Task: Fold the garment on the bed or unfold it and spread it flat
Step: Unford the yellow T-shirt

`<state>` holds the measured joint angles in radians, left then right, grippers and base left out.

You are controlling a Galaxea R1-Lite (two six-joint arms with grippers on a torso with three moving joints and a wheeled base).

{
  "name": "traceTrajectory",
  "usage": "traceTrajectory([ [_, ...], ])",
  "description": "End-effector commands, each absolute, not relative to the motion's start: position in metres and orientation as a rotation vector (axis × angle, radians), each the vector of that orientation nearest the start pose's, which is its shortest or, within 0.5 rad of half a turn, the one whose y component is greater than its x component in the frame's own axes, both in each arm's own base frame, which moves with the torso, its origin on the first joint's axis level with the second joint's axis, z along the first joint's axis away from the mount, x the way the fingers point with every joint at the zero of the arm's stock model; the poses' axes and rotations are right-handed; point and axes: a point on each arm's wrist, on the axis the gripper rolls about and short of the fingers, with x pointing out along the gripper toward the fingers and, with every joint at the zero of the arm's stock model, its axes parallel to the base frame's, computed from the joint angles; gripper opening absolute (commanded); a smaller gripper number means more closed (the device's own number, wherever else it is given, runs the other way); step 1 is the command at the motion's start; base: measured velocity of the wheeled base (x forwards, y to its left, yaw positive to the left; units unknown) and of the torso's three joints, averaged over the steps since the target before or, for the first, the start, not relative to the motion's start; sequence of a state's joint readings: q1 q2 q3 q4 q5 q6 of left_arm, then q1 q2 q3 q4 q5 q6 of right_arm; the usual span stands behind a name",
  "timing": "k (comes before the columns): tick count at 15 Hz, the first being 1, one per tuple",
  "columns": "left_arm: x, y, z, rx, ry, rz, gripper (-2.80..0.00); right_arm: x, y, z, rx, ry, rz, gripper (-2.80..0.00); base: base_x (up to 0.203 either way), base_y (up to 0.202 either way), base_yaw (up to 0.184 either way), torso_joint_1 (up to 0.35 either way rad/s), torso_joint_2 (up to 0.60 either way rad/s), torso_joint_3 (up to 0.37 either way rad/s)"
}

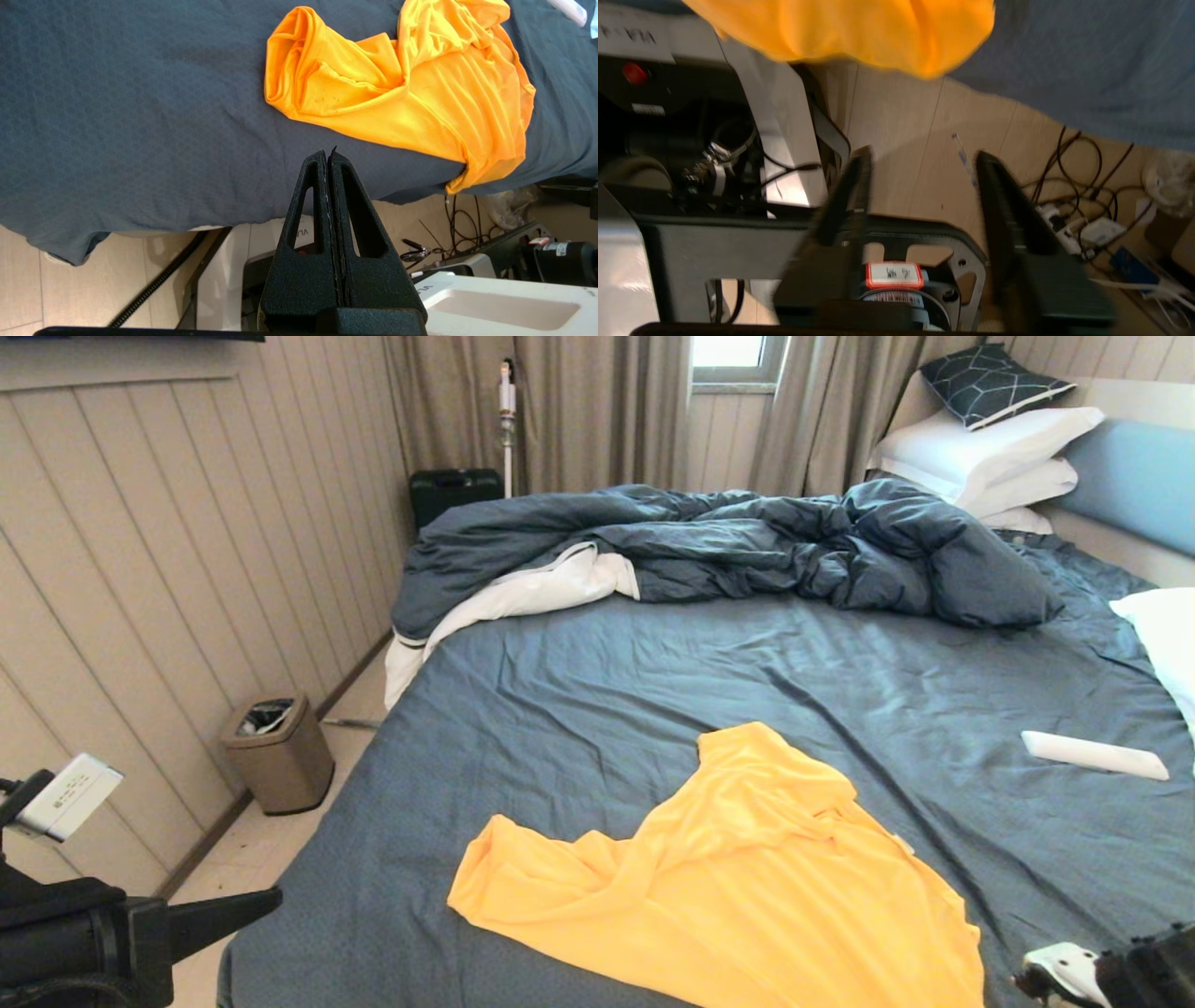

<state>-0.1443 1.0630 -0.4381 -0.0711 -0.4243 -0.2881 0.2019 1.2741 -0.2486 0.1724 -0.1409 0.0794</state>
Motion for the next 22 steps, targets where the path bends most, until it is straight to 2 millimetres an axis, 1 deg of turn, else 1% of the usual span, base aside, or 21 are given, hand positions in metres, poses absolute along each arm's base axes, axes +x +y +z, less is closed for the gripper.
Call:
traceTrajectory([
  [1,0.124,-0.027,0.17,-0.353,0.63,-0.472,-2.8,0.104,0.018,0.086,-0.129,1.149,0.009,0.0,0.0,0.0,0.0,0.0,0.0,0.0],
  [3,0.128,-0.028,0.173,-0.352,0.624,-0.473,-2.8,0.107,0.019,0.101,-0.103,1.056,0.021,0.0,0.0,0.0,0.0,0.0,0.0,0.0],
  [5,0.135,-0.029,0.179,-0.35,0.617,-0.476,-2.8,0.117,0.022,0.122,-0.074,0.961,0.043,-0.04,0.0,0.0,0.0,0.0,0.0,0.0],
  [6,0.141,-0.03,0.182,-0.35,0.617,-0.478,-2.8,0.123,0.023,0.132,-0.065,0.918,0.049,-2.8,0.0,0.0,0.0,0.0,0.0,0.0],
  [8,0.151,-0.036,0.187,-0.341,0.635,-0.498,-2.8,0.139,0.026,0.154,-0.051,0.841,0.058,-2.8,0.0,0.0,0.0,0.0,0.0,0.0],
  [10,0.16,-0.05,0.192,-0.319,0.679,-0.557,-2.8,0.164,0.032,0.167,-0.042,0.825,0.068,-2.8,0.0,0.0,0.0,0.0,0.0,0.0],
  [11,0.163,-0.06,0.195,-0.297,0.702,-0.602,-2.8,0.175,0.034,0.169,-0.029,0.83,0.085,-2.8,0.0,0.0,0.0,0.0,0.0,0.0],
  [13,0.169,-0.084,0.197,-0.241,0.746,-0.672,-2.8,0.192,0.038,0.17,0.02,0.849,0.12,-2.8,0.0,0.0,0.0,0.0,0.0,0.0],
  [14,0.177,-0.097,0.195,-0.201,0.771,-0.679,-2.8,0.202,0.039,0.17,0.042,0.857,0.133,-2.8,0.0,0.0,0.0,0.0,0.0,0.0],
  [15,0.183,-0.11,0.191,-0.14,0.788,-0.683,-2.8,0.212,0.038,0.172,0.067,0.86,0.138,-2.8,0.0,0.0,0.0,0.0,0.0,0.0],
  [16,0.186,-0.125,0.187,-0.06,0.793,-0.693,-2.8,0.222,0.031,0.172,0.102,0.861,0.12,-2.8,0.0,0.0,0.0,0.0,0.0,0.0],
  [18,0.188,-0.151,0.174,0.13,0.785,-0.694,-2.8,0.241,0.017,0.171,0.174,0.875,0.118,-2.8,0.0,0.0,0.0,0.0,0.0,0.0],
  [19,0.186,-0.16,0.169,0.195,0.784,-0.7,-2.8,0.245,0.01,0.168,0.215,0.884,0.127,-2.8,0.0,0.0,0.0,0.0,0.0,0.0],
  [20,0.183,-0.17,0.162,0.244,0.796,-0.71,0.0,0.248,0.003,0.166,0.254,0.893,0.148,-2.8,0.0,0.0,0.0,0.0,0.0,0.0],
  [22,0.181,-0.189,0.144,0.334,0.837,-0.703,0.0,0.253,-0.008,0.162,0.302,0.898,0.153,-2.8,0.0,0.0,0.0,0.0,0.0,0.0],
])
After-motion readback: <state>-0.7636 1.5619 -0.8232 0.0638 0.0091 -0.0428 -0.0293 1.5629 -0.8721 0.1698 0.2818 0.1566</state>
